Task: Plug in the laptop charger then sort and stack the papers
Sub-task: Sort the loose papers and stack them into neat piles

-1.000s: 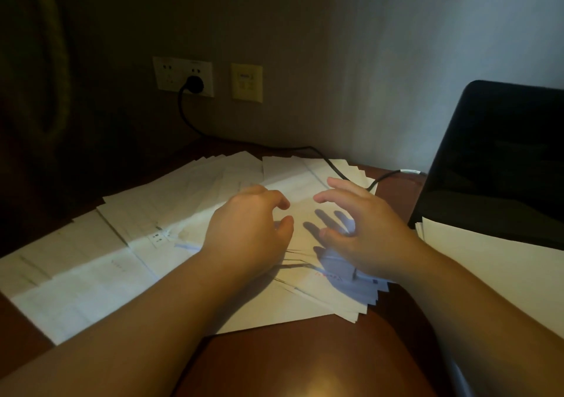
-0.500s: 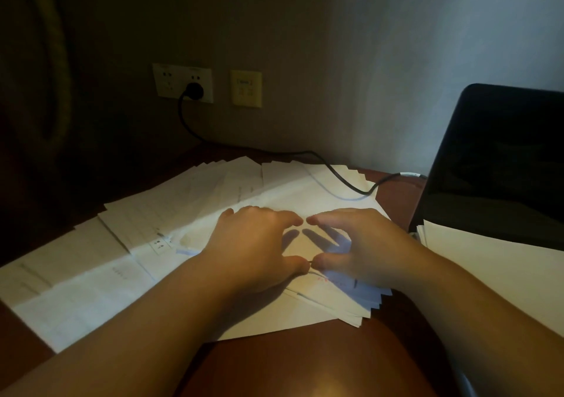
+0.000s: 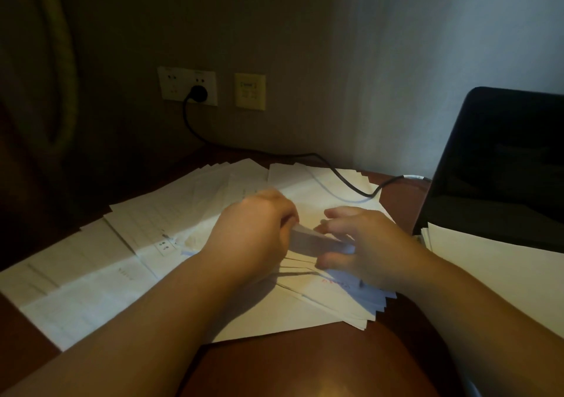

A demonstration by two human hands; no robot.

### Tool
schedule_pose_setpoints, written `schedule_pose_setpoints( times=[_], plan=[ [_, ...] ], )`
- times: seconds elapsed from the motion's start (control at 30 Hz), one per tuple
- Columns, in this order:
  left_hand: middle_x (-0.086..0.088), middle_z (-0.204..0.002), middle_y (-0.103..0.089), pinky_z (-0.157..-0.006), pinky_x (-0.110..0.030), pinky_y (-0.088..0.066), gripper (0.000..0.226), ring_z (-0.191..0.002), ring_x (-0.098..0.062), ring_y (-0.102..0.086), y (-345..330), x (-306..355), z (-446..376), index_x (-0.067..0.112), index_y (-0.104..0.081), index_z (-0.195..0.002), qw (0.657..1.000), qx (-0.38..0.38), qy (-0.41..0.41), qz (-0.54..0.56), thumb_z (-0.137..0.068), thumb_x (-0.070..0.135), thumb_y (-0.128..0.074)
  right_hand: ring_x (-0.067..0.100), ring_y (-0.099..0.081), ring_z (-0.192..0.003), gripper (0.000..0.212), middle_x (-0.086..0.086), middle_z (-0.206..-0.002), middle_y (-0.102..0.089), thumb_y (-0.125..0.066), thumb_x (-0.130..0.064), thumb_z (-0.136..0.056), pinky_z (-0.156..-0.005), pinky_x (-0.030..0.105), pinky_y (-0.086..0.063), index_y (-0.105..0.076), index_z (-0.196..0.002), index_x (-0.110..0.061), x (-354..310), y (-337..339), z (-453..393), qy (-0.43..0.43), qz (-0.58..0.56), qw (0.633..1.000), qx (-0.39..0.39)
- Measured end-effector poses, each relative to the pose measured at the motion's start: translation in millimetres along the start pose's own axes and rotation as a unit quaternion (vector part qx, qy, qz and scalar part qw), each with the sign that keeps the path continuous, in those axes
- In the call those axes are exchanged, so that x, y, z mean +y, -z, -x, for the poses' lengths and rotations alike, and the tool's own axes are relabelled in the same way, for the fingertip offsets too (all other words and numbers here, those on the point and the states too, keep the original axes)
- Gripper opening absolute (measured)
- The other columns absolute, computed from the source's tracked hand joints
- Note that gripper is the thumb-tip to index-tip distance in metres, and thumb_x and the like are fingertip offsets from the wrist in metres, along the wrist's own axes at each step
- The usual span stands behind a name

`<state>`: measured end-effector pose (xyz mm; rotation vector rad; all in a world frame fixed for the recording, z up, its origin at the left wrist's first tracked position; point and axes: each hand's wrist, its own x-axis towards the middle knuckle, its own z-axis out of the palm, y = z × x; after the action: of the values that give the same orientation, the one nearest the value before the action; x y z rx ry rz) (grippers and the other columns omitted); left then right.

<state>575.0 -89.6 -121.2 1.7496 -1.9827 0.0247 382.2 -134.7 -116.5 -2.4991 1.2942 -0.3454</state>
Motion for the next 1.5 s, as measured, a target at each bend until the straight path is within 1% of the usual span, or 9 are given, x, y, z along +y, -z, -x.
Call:
schedule_pose_setpoints(
  times=[0.4,0.6,0.67,0.77,0.83,0.93,1.13,1.3,1.5],
  plan=[
    [0.005,-0.154,-0.027,-0.087,-0.027,-0.053,0.068,-0.127,-0.021,-0.050,-6.3,-4.7,-0.1,0.044,-0.027,-0.147,0.993,0.055,0.093,0.039,-0.091,0.040,-0.066,0.012,-0.043,-0.137,0.034,-0.020,-0.161,-0.016,-0.062,-0.028,-0.095,-0.095,0.030,-0.046,-0.066,-0.061,-0.025,3.3,1.8,-1.5,-0.042,-0.093,0.991,0.087],
    [0.004,-0.160,0.033,-0.101,-0.042,-0.052,0.103,-0.142,-0.035,-0.038,-10.9,-5.1,-3.3,0.051,0.003,-0.151,0.989,0.014,0.149,0.002,-0.083,0.046,-0.074,0.010,-0.020,-0.148,0.033,-0.027,-0.160,0.009,-0.064,-0.030,-0.094,-0.081,0.012,-0.036,-0.065,-0.062,-0.039,-2.5,5.7,-2.6,-0.052,-0.127,0.983,0.121],
    [0.004,-0.163,0.026,-0.105,-0.050,-0.048,0.107,-0.144,-0.036,-0.035,-13.3,-8.5,-4.8,0.049,0.005,-0.152,0.988,0.004,0.156,-0.008,-0.080,0.050,-0.075,0.012,-0.019,-0.149,0.023,-0.026,-0.161,0.007,-0.063,-0.031,-0.095,-0.084,0.014,-0.037,-0.068,-0.074,-0.037,-2.4,5.6,-2.6,-0.051,-0.123,0.983,0.125],
    [0.003,-0.158,-0.030,-0.109,-0.056,-0.040,0.085,-0.138,-0.026,-0.041,-15.2,-12.7,-3.0,0.041,-0.019,-0.150,0.990,-0.022,0.135,-0.036,-0.082,0.056,-0.069,0.012,-0.038,-0.138,0.019,-0.013,-0.157,-0.031,-0.061,-0.029,-0.096,-0.083,0.017,-0.038,-0.074,-0.082,-0.030,1.5,4.3,-1.7,-0.055,-0.092,0.985,0.137],
    [0.005,-0.141,-0.052,-0.106,-0.051,-0.043,0.067,-0.125,-0.020,-0.050,-15.3,-15.6,-2.2,0.037,-0.038,-0.142,0.991,-0.024,0.130,-0.021,-0.084,0.056,-0.065,0.016,-0.059,-0.107,0.018,-0.006,-0.118,-0.064,-0.060,-0.024,-0.097,-0.075,0.028,-0.049,-0.074,-0.086,-0.026,5.6,2.5,-1.0,-0.044,-0.079,0.984,0.156],
    [0.006,-0.148,-0.047,-0.112,-0.054,-0.037,0.075,-0.135,-0.023,-0.044,-14.0,-11.8,0.4,0.038,-0.033,-0.147,0.987,-0.057,0.145,-0.029,-0.083,0.060,-0.066,0.018,-0.061,-0.077,0.021,-0.004,-0.085,-0.065,-0.056,-0.020,-0.099,-0.065,0.036,-0.053,-0.067,-0.082,-0.028,11.1,2.5,0.2,-0.063,-0.072,0.978,0.183],
    [0.016,-0.151,-0.045,-0.115,-0.057,-0.030,0.063,-0.139,-0.020,-0.040,-7.0,-2.3,2.6,0.046,-0.044,-0.140,0.986,-0.116,0.102,-0.060,-0.082,0.066,-0.063,0.012,-0.060,-0.100,0.051,-0.015,-0.142,-0.052,-0.055,-0.019,-0.099,-0.069,0.013,-0.050,-0.042,-0.144,-0.037,9.9,1.0,-2.3,-0.052,-0.068,0.975,0.203],
    [0.014,-0.129,-0.062,-0.091,-0.025,-0.045,0.039,-0.107,-0.010,-0.057,-3.8,-2.8,0.9,0.040,-0.060,-0.131,0.994,-0.094,0.055,-0.012,-0.093,0.049,-0.061,0.004,-0.053,-0.112,0.037,-0.010,-0.136,-0.057,-0.058,-0.022,-0.098,-0.074,0.002,-0.038,-0.057,-0.135,-0.024,7.9,-0.2,-4.4,-0.022,-0.025,0.977,0.210],
    [0.007,-0.115,-0.068,-0.090,-0.027,-0.052,0.030,-0.100,-0.015,-0.064,-8.8,-14.1,-3.4,0.033,-0.068,-0.123,0.994,-0.087,-0.011,-0.064,-0.097,0.020,-0.060,0.004,-0.054,-0.094,0.046,-0.013,-0.137,-0.057,-0.060,-0.022,-0.097,-0.060,0.004,-0.040,-0.050,-0.140,-0.033,5.2,-0.5,-3.7,-0.012,-0.031,0.980,0.196]
  ],
)
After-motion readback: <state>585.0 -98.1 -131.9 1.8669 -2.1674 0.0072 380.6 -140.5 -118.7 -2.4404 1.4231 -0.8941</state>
